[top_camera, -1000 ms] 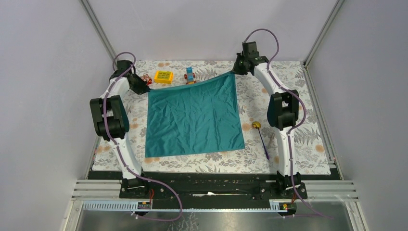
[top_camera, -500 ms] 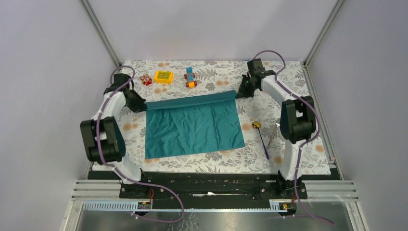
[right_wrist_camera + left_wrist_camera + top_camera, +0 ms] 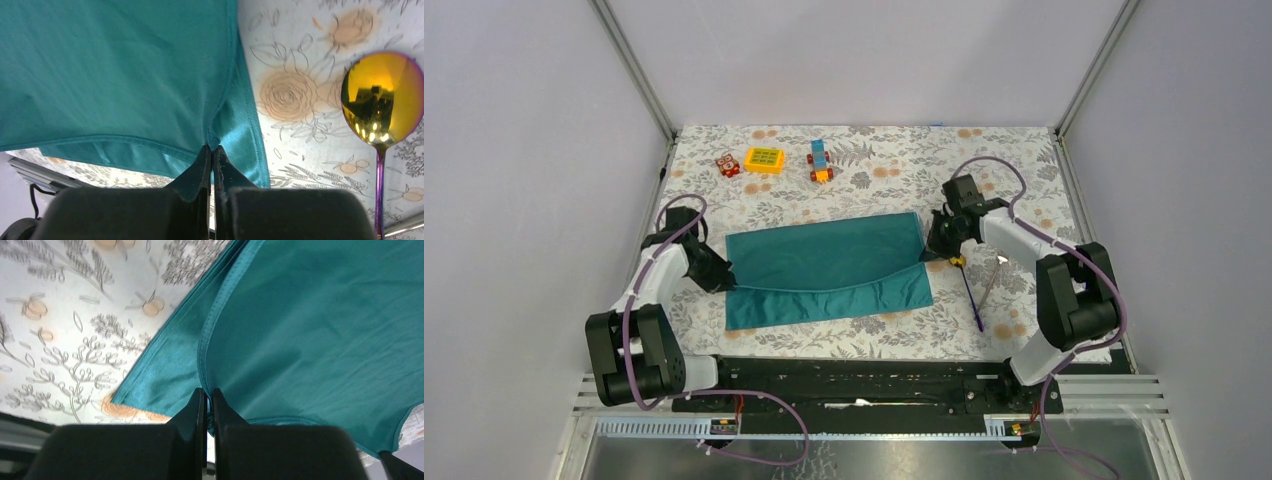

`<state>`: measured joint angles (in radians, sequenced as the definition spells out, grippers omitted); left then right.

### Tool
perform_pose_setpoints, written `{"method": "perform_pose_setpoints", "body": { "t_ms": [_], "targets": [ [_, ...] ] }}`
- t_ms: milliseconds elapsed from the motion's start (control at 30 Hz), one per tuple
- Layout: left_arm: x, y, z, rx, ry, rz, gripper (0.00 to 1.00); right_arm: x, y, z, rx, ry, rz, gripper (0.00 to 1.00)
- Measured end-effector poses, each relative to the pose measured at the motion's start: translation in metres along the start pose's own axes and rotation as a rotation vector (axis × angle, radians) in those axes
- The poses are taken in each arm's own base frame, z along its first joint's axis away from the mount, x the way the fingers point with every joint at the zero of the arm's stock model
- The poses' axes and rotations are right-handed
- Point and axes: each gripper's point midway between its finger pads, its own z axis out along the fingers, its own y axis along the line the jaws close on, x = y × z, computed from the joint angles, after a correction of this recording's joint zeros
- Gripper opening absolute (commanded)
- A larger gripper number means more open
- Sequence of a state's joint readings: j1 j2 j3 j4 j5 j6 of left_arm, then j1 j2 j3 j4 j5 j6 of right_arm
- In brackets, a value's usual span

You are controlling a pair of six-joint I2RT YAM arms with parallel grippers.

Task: Fold the napkin into a case and place the utensils inside
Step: Fold the napkin flat at the center of the board.

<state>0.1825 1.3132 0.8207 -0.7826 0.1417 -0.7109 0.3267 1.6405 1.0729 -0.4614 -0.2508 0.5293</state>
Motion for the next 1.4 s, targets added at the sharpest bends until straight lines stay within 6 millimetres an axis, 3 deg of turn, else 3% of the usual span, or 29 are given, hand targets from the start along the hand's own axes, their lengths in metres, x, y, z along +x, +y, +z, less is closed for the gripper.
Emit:
{"method": "perform_pose_setpoints", "body": {
  "t_ms": [167, 467, 833, 1067, 1400],
  "targets": [
    [0.020, 0.013, 0.001, -0.044, 0.067, -0.043, 0.00, 0.024, -0.014, 0.004, 0.019, 0.039, 0.016, 0.00],
    [0.025, 0.037, -0.006, -0.166, 0.046, -0.098, 0.00, 0.037, -0.017, -0.007, -0.002, 0.013, 0.005, 0.00],
    [0.043, 0.057, 0.000, -0.233, 0.075, -0.171, 0.00, 0.069, -0.030, 0.001, 0.007, 0.074, 0.016, 0.00],
    [0.053, 0.066, 0.004, -0.259, 0.094, -0.196, 0.00, 0.071, -0.030, 0.007, 0.000, 0.075, 0.010, 0.00],
    [0.051, 0.071, 0.005, -0.283, 0.076, -0.205, 0.00, 0.073, -0.032, 0.011, 0.000, 0.078, 0.014, 0.00]
  ]
}}
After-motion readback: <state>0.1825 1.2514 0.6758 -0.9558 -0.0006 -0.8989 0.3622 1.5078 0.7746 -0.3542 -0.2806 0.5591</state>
